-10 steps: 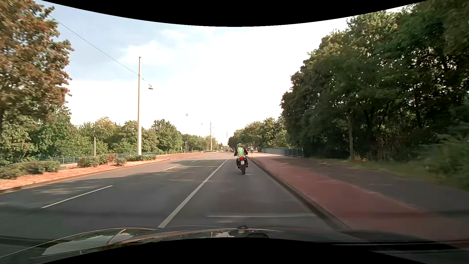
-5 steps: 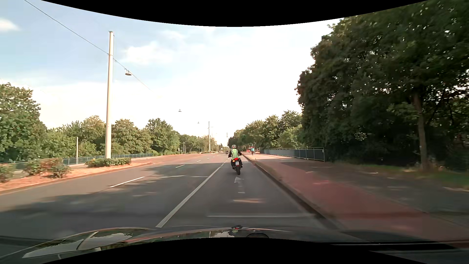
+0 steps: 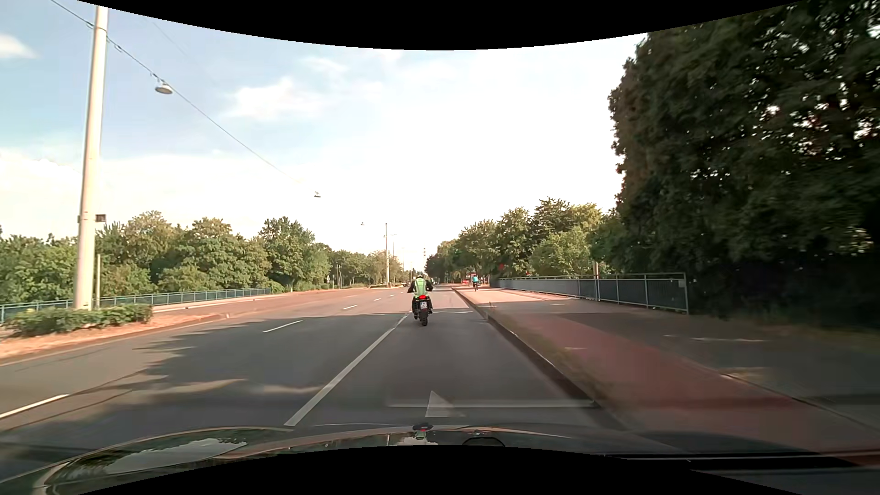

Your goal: Follow the waypoints while adhering to traffic rules and regulations

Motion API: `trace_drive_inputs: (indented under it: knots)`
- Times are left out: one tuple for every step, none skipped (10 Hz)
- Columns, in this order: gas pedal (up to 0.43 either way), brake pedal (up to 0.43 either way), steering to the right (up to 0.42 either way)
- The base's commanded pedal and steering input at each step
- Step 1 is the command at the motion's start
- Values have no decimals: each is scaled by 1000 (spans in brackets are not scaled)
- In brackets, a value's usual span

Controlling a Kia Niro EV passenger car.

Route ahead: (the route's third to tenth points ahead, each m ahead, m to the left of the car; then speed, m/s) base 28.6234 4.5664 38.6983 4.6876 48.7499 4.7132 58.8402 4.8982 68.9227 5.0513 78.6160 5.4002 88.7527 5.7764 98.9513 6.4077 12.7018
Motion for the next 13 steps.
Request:
trace_drive_inputs:
  knots:
    - [189, 0, -3]
    - [189, 0, -3]
    - [189, 0, -3]
    - [177, 0, -5]
    - [177, 0, -10]
    - [177, 0, -12]
    - [177, 0, -12]
    - [177, 0, -11]
    - [177, 0, -11]
    - [169, 0, -10]
    - [169, 0, -9]
    - [169, 0, -5]
    - [169, 0, -3]
